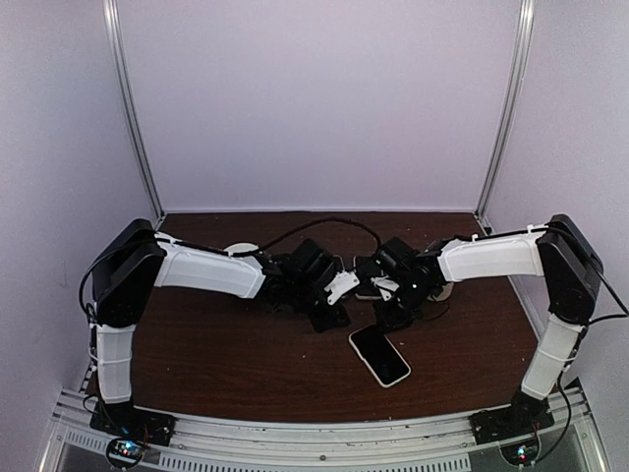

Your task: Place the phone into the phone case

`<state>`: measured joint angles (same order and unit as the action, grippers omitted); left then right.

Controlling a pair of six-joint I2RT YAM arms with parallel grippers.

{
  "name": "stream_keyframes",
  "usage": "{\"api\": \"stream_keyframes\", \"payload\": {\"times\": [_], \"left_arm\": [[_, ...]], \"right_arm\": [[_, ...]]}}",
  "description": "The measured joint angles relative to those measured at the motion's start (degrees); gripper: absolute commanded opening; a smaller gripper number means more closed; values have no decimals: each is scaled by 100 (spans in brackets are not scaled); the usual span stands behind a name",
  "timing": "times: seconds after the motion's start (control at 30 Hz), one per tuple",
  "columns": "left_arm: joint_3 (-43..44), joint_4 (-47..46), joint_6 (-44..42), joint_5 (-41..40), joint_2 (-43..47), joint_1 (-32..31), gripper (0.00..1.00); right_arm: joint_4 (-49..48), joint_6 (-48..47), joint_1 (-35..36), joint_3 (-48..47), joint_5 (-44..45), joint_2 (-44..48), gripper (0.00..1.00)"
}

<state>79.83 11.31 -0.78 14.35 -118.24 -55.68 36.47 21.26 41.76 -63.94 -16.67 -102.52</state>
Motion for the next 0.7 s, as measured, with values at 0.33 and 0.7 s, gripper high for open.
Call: {"api": "stream_keyframes", "payload": {"times": [0.33,0.7], "left_arm": [[-227,35,181,-181,166,52,21],[-885,-105,535,-284,1132,560,21]], "right_arm": [[446,15,435,-367,894,-380,3],[826,-22,870,-741,1823,-730,1]]}}
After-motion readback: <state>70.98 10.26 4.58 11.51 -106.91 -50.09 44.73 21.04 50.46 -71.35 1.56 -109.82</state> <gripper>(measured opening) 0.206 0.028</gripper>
